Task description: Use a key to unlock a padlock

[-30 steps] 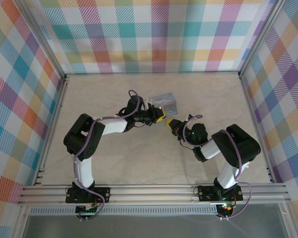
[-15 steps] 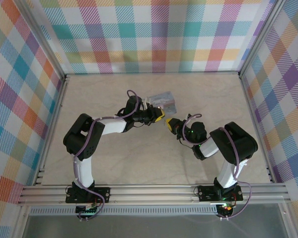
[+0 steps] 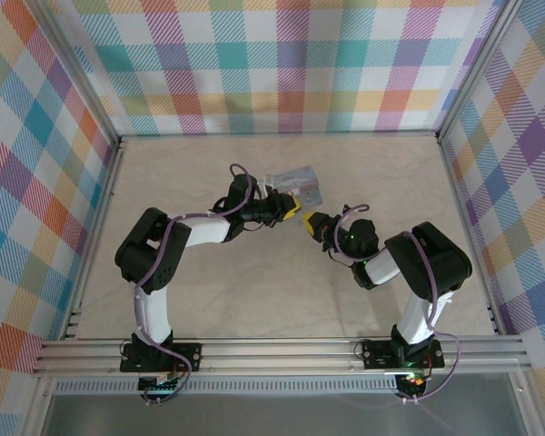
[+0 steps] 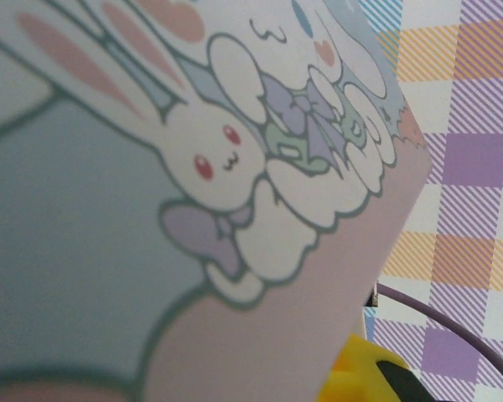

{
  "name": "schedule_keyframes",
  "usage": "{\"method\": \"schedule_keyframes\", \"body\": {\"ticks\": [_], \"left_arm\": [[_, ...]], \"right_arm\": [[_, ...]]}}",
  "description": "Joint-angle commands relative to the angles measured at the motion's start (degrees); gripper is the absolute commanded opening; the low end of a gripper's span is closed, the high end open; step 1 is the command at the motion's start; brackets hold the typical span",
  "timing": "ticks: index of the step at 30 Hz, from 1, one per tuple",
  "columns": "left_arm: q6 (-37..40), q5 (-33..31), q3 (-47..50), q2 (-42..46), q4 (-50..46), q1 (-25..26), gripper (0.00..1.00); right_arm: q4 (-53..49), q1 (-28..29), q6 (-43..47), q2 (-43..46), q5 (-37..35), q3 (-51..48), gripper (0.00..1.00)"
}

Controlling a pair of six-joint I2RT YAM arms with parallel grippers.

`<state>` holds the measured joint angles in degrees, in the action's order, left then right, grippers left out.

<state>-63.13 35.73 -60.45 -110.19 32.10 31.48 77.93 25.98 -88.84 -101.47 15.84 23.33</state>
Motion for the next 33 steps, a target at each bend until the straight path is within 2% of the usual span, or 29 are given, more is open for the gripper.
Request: {"method": "schedule_keyframes", "body": {"ticks": [1,14,23,29,33], "left_arm": [[-1.46,8.32,0.58,0.02,4.07,2.0,0.02],[-2.25,8.83,0.68,-0.51,5.47,2.0,0.0],[-3.14,8.59,0.68,-0.59,7.07,2.0,0.0],[-3.15,8.8,1.27,-0.36,7.35,2.0,0.0],[-3.66,8.79,1.2,-0.53,7.88,2.0,0.0]], "right_arm": [[2.84,-0.73,0.82,-1.33,0.93,3.99,0.0],[2.82,-1.55,5.33,0.33,6.76,6.19,0.0],[2.84,-1.59,-1.33,-0.57,3.63,6.4,0.0],[2.84,-2.75,-0.68,2.32,1.96,5.11,0.0],[2.84,-2.2,-0.27,0.18,4.7,7.02,0.0]]}}
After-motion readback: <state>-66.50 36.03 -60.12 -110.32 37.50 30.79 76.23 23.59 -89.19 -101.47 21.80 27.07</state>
